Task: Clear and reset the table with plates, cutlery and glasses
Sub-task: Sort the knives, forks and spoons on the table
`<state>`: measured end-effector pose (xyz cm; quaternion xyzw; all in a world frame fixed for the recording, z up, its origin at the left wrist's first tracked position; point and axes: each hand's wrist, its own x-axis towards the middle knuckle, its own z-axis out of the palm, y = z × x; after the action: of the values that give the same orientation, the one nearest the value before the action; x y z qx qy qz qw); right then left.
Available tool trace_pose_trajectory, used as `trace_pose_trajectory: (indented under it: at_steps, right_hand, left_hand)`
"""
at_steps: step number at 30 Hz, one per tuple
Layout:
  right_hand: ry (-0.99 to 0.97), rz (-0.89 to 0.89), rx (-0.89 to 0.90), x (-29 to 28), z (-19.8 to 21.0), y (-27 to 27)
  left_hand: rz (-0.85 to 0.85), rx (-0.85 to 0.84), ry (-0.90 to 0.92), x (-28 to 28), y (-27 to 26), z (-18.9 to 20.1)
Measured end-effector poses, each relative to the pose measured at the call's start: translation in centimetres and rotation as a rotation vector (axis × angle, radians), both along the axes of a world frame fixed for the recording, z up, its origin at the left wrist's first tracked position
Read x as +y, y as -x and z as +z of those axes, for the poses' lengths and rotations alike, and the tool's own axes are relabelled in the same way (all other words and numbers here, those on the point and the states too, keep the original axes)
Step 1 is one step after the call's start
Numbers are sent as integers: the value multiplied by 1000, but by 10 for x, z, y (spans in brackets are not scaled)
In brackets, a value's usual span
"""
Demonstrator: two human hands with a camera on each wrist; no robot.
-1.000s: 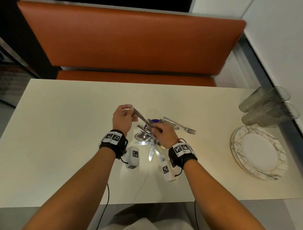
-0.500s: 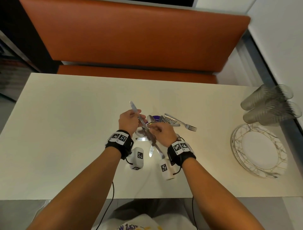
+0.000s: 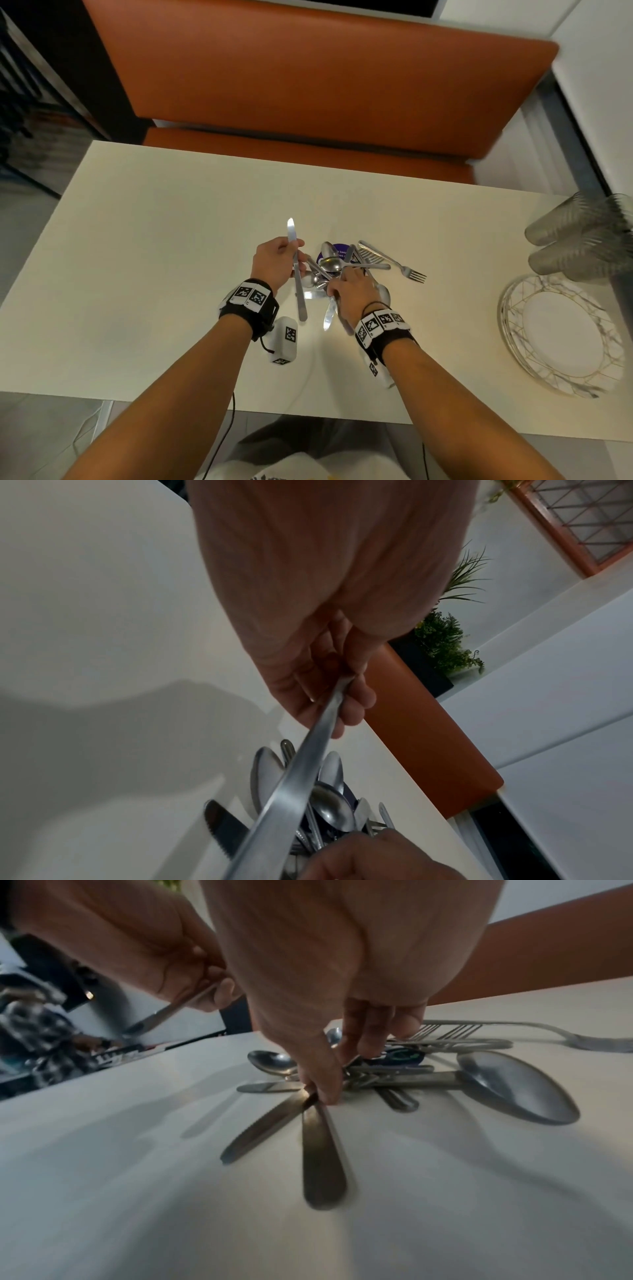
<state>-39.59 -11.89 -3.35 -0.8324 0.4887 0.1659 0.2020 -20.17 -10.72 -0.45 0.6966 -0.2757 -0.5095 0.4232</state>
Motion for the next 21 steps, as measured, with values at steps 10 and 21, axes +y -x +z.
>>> trace_pose_trajectory:
  at_steps: [10,21]
  right_hand:
    - [91,248,23,-1,-5,3]
    - [226,441,59,3,-5,-3]
  left_hand:
    - [32,8,-32,4,-9,-2]
    - [23,6,-39,3,-17,-3]
